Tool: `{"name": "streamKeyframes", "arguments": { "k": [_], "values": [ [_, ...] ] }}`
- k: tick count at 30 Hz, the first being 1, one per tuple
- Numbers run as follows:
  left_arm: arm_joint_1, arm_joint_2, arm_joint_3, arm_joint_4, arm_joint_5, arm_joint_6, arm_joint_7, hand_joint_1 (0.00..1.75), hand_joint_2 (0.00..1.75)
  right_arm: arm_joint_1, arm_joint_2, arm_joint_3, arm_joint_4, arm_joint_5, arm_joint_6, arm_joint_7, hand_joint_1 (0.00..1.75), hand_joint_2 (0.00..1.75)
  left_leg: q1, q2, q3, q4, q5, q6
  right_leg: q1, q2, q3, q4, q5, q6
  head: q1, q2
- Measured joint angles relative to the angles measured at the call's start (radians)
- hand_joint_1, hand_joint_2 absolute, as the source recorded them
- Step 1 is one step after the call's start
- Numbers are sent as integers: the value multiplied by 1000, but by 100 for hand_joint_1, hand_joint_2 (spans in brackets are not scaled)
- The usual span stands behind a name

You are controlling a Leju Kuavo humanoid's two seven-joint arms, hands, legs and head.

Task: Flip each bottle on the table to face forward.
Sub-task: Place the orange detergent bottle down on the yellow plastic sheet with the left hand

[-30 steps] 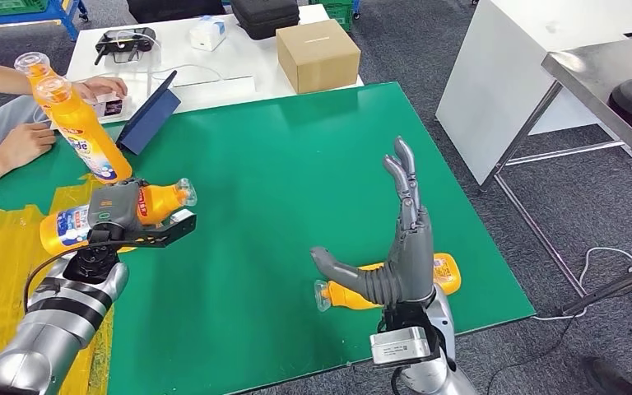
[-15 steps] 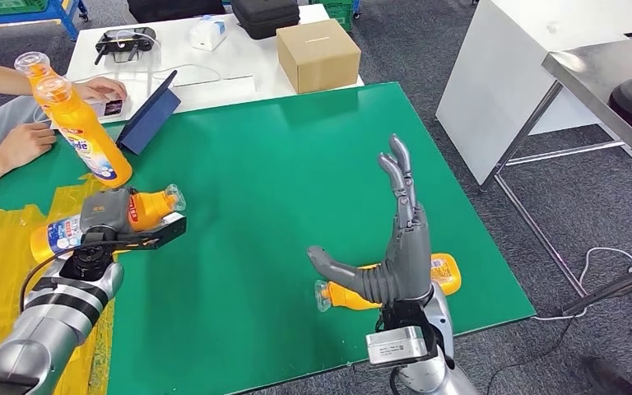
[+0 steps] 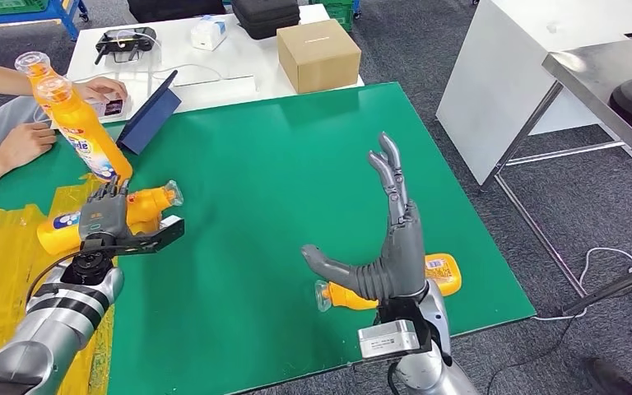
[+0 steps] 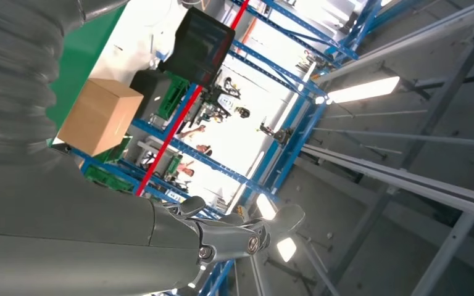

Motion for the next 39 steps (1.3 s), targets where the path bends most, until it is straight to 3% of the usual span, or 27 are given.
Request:
{"name": "streamKeyframes", "arguments": {
  "k": [19, 25, 29, 34, 39],
  "values": [
    [1, -36, 34, 52, 95, -5, -88, 0, 175, -8, -2, 0, 35, -5, 43, 5, 0, 175, 0, 0, 0, 0, 0, 0, 0, 0, 0, 0, 0, 0, 0, 0],
    [44, -54, 71, -27, 285, 94, -253, 0, 175, 5, -8, -2, 39, 7, 36, -8, 0, 175, 0, 0, 0, 0, 0, 0, 0, 0, 0, 0, 0, 0, 0, 0],
    [141, -74, 96, -235, 474, 161, -354, 0, 0, 28, -15, -7, 39, 18, 25, -22, 0, 175, 0, 0, 0, 0, -1, 0, 0, 0, 0, 0, 0, 0, 0, 0],
    [270, -101, 122, -530, 748, 156, -468, 0, 0, 57, -26, -11, 38, 39, 9, -24, 0, 175, 0, 0, 0, 0, -1, 0, 0, 0, -1, 0, -1, 0, 0, 0],
    [325, -109, 131, -666, 777, 145, -478, 0, 0, 67, -34, -11, 38, 42, 5, -24, 0, 175, 0, 0, -1, 0, -1, 0, 0, 0, -1, 0, -1, 0, 0, 0]
  ]
}}
